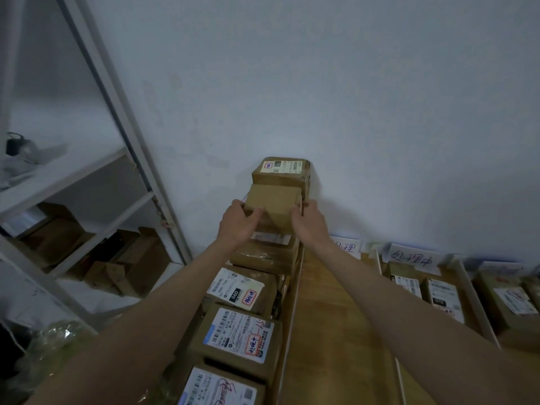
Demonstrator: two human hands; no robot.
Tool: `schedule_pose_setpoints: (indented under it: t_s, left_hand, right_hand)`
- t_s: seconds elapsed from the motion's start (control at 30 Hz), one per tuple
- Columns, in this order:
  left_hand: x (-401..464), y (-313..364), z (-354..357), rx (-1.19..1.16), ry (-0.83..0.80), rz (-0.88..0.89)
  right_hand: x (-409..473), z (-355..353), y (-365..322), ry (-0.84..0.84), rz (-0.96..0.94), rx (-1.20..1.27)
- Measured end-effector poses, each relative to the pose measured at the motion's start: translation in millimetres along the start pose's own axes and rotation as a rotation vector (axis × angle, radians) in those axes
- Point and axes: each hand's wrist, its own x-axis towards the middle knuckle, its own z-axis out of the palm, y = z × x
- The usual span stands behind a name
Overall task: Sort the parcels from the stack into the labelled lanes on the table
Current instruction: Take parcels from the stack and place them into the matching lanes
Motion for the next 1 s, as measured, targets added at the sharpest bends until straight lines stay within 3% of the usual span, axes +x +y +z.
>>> schedule_pose_setpoints:
  t_s: [0.13, 0.3, 0.4, 0.57, 0.7, 0.83, 1.0]
  left_hand:
    - [-21, 11, -20, -0.136, -0.007, -0.011]
    - [-52, 19, -33, -0.165, -0.088, 0.041]
    - [-77, 20, -38, -0.201, -0.175, 0.146]
    - [-109, 11, -41, -0.191, -0.307, 0.303]
    - [-130, -1, -41, -0.133, -0.311, 0.358]
    - [-149, -11, -42, -0.237, -0.467, 0.315]
    - [-174, -13, -38, -0.159, -0.47, 0.378]
  right_hand:
    - [-42, -27, -8, -0.016, -0.231, 0.072]
    - [-85, -53, -1, -0.008, -0.359, -0.325]
    - [-106, -68, 0, -0.01, -0.277, -0.282]
    - [-149, -86, 2, -0.167, 0.058, 0.034]
    - [-178, -87, 8, -0.188, 0.166, 0.116]
    - [-206, -85, 20, -0.148, 0.217, 0.106]
    - [-242, -79, 21, -0.123, 0.124, 0.161]
